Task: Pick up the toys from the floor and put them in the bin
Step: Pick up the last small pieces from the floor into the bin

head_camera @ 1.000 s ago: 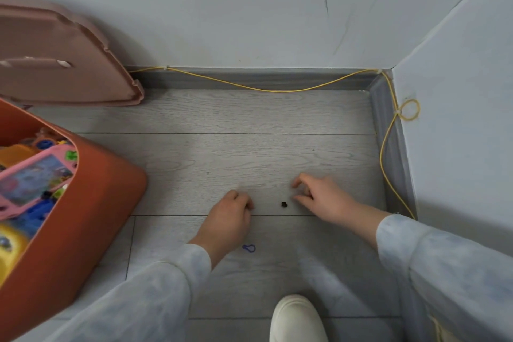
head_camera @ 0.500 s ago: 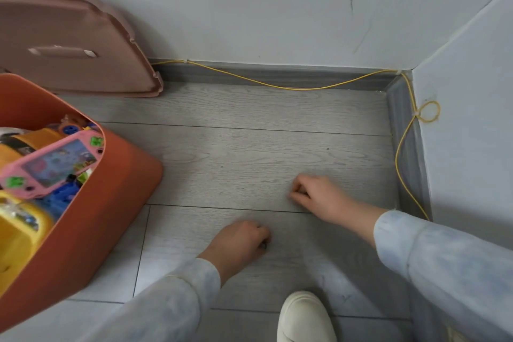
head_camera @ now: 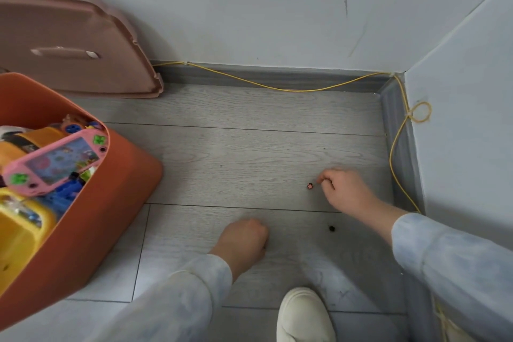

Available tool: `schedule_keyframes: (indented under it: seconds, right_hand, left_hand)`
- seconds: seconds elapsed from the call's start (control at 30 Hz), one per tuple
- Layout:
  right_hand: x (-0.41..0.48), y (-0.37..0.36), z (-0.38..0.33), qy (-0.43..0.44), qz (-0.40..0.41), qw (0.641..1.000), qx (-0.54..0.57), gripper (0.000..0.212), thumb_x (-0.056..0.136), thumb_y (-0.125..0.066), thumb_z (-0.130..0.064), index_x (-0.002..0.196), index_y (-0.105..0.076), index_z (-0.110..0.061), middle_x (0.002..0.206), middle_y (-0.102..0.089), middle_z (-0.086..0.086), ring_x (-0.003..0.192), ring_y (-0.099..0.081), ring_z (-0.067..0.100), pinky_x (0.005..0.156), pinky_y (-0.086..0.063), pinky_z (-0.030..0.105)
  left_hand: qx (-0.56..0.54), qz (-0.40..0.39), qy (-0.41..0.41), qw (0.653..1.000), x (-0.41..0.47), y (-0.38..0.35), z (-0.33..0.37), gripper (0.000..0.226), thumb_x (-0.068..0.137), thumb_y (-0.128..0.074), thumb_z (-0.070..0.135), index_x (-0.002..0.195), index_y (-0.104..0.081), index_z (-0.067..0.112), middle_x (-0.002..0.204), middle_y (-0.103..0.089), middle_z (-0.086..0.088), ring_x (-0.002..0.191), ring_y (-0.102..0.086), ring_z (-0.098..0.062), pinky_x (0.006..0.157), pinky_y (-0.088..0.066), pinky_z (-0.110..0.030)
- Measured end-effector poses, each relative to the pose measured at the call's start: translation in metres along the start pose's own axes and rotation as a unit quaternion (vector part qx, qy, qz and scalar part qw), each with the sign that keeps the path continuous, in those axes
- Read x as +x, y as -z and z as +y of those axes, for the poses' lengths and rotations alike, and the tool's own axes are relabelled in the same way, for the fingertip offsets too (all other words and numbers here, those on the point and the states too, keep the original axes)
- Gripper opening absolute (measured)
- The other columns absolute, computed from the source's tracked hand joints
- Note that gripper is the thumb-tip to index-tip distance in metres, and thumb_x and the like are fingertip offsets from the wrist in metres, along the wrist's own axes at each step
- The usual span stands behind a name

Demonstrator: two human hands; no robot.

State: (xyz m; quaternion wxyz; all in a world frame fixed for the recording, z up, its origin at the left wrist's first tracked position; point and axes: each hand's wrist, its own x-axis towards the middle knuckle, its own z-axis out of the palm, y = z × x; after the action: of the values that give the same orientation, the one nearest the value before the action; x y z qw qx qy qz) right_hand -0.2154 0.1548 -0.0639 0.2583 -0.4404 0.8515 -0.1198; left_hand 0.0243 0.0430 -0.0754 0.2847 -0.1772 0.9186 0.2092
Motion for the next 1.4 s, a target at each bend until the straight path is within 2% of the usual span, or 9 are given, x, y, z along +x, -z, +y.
schedule_keyframes:
  seconds: [0.1,0.17,0.27,0.37,0.57,0.77,1.0,1.2,1.4]
  right_hand:
    - [-0.011,0.006,0.003,0.033,-0.069,0.995,-0.065,0.044,0.085,-0.054,-0.065,0.084,-0.064,-0.022,0.084,-0.061,-0.004,0.079,-0.059,0.017,0.075,-0.044,0.029]
    - [-0.020,0.007,0.008,0.043,-0.170,0.974,-0.145,0.057,0.073,-0.055,-0.080,0.081,-0.055,-0.023,0.086,-0.058,-0.006,0.081,-0.057,0.016,0.075,-0.045,0.031]
    - [-0.032,0.002,0.013,0.093,-0.270,0.927,-0.241,0.048,0.079,-0.062,-0.070,0.087,-0.049,-0.025,0.103,-0.062,0.002,0.097,-0.059,0.023,0.081,-0.041,0.032]
    - [-0.035,-0.001,0.013,0.129,-0.285,0.919,-0.240,0.037,0.091,-0.059,-0.055,0.093,-0.059,-0.018,0.108,-0.062,0.005,0.101,-0.060,0.024,0.082,-0.039,0.032]
    - [-0.014,-0.003,0.003,0.092,-0.123,0.983,-0.101,0.020,0.093,-0.059,-0.032,0.092,-0.065,-0.013,0.098,-0.068,0.007,0.092,-0.064,0.027,0.084,-0.048,0.037]
    - [0.005,-0.011,-0.004,0.019,-0.007,0.997,-0.070,0.014,0.091,-0.061,-0.018,0.098,-0.066,-0.006,0.095,-0.071,0.017,0.089,-0.066,0.038,0.078,-0.051,0.041]
    - [0.006,-0.016,-0.001,0.086,-0.120,0.980,-0.133,0.025,0.098,-0.052,-0.028,0.116,-0.056,-0.010,0.103,-0.066,0.012,0.096,-0.065,0.035,0.082,-0.052,0.044]
    - [0.009,-0.014,-0.023,0.040,-0.075,0.991,-0.103,0.016,0.097,-0.054,-0.019,0.104,-0.062,-0.006,0.102,-0.070,0.017,0.095,-0.065,0.037,0.080,-0.046,0.037]
    - [0.019,0.026,-0.092,0.039,-0.048,0.998,-0.017,0.009,0.082,-0.066,-0.015,0.089,-0.061,-0.017,0.077,-0.060,-0.005,0.073,-0.057,0.019,0.067,-0.038,0.027]
  left_hand:
    - [-0.073,0.018,0.011,0.997,-0.003,-0.001,-0.007,0.014,0.088,-0.056,0.025,0.099,-0.063,0.019,0.109,-0.065,-0.006,0.101,-0.062,-0.028,0.075,-0.043,-0.029]
    - [-0.124,0.052,0.023,0.991,-0.003,-0.002,-0.012,0.015,0.089,-0.054,0.025,0.100,-0.062,0.019,0.107,-0.066,-0.006,0.098,-0.062,-0.027,0.076,-0.045,-0.029]
    - [-0.178,0.097,0.035,0.979,-0.002,-0.001,-0.015,0.022,0.093,-0.051,0.020,0.109,-0.065,0.015,0.112,-0.066,-0.006,0.105,-0.060,-0.024,0.087,-0.041,-0.027]
    - [-0.199,0.094,0.035,0.975,-0.001,0.000,-0.017,0.022,0.093,-0.051,0.017,0.107,-0.069,0.014,0.113,-0.066,-0.006,0.107,-0.059,-0.022,0.091,-0.040,-0.026]
    - [-0.226,0.118,0.066,0.965,-0.001,0.007,-0.016,0.024,0.095,-0.051,0.017,0.108,-0.071,0.014,0.111,-0.063,-0.009,0.105,-0.060,-0.025,0.092,-0.043,-0.027]
    - [-0.231,0.126,0.086,0.961,-0.007,0.018,-0.024,0.026,0.093,-0.055,0.018,0.110,-0.075,0.016,0.110,-0.063,-0.012,0.104,-0.061,-0.029,0.091,-0.044,-0.026]
    - [-0.246,0.160,0.100,0.951,-0.016,0.028,-0.040,0.027,0.094,-0.058,0.016,0.114,-0.075,0.017,0.111,-0.064,-0.012,0.105,-0.062,-0.027,0.085,-0.034,-0.014]
    - [-0.250,0.188,0.109,0.943,-0.033,0.053,-0.053,0.027,0.093,-0.058,0.016,0.113,-0.075,0.019,0.110,-0.065,-0.011,0.102,-0.063,-0.027,0.091,-0.038,-0.020]
    - [-0.267,0.234,0.120,0.927,-0.060,0.094,-0.069,0.025,0.091,-0.060,0.012,0.110,-0.077,0.015,0.110,-0.073,-0.007,0.104,-0.067,-0.020,0.089,-0.036,-0.012]
